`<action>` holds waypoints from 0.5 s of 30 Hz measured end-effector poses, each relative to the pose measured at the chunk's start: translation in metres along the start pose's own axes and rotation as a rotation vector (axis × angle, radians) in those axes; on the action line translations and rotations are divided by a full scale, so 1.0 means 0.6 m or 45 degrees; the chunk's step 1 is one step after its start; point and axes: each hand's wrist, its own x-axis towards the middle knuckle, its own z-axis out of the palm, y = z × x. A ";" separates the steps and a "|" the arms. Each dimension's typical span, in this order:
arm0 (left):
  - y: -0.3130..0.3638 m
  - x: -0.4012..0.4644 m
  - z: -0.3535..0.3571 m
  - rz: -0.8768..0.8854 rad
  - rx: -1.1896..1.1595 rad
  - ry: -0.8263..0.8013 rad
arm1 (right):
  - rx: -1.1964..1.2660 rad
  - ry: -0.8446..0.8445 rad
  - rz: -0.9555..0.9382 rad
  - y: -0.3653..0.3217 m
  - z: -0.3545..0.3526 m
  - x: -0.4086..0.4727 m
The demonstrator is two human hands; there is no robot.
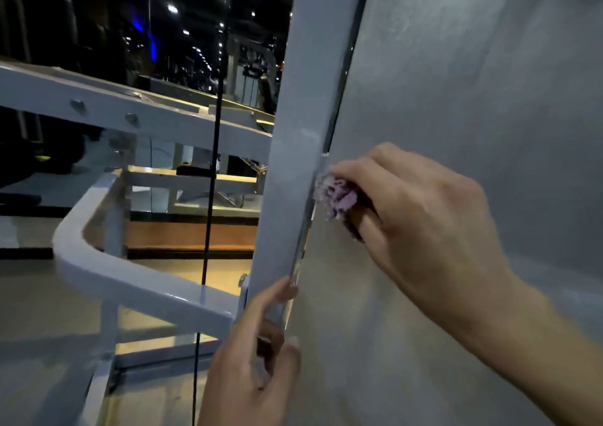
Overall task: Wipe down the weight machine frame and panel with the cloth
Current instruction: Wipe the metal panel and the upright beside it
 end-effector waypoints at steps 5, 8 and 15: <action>-0.026 0.007 0.018 0.139 -0.084 0.107 | -0.091 -0.114 -0.288 -0.055 0.064 -0.089; -0.048 0.015 0.027 0.257 -0.137 0.160 | -0.155 -0.044 -0.368 -0.071 0.083 -0.122; -0.072 0.029 0.059 0.332 -0.383 0.303 | -0.267 0.006 -0.475 -0.061 0.093 -0.141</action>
